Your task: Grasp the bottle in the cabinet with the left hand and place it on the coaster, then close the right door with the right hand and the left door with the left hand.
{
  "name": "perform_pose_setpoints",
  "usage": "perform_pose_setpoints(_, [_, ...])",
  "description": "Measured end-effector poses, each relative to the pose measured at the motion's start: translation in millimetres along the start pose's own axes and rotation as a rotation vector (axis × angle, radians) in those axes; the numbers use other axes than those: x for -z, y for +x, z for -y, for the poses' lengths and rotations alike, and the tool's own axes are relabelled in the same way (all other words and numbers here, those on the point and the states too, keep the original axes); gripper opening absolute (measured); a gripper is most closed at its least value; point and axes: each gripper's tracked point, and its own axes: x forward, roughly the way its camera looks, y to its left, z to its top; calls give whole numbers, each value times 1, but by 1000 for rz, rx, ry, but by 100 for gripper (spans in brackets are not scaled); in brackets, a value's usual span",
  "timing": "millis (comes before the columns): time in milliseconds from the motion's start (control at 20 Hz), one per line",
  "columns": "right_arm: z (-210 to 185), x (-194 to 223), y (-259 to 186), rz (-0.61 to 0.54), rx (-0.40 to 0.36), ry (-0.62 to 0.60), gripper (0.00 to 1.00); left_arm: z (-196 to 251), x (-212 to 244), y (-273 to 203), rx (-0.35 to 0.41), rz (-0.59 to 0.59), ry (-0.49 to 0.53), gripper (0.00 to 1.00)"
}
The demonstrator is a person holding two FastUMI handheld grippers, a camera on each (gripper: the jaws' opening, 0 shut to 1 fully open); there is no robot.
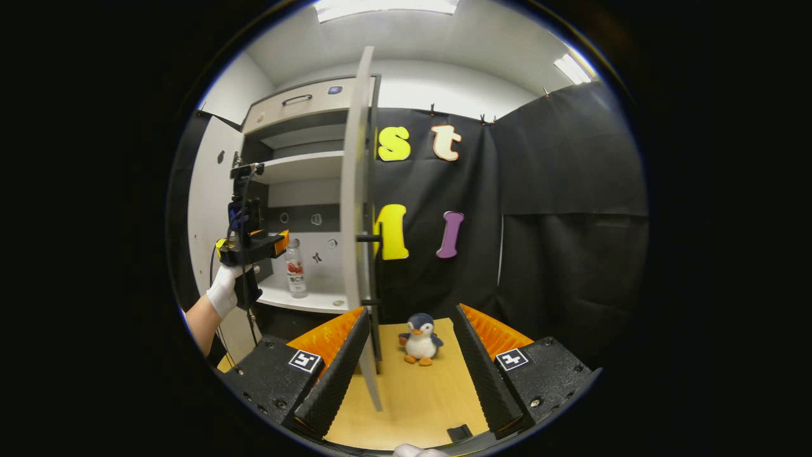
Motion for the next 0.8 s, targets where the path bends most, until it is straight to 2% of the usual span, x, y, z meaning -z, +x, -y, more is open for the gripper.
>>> perform_pose_setpoints(150, [3,12,1,-20,28,1,83,0,30,26,-26,-59,-14,96])
perform_pose_setpoints(400, [6,22,3,-60,61,-13,83,-7,61,55,-60,-92,30,96])
perform_pose_setpoints(550, [18,27,10,-75,68,-5,83,-7,71,63,-66,-109,36,96])
perform_pose_setpoints(800, [16,24,13,-68,64,-9,83,-3,79,68,-56,-123,15,94])
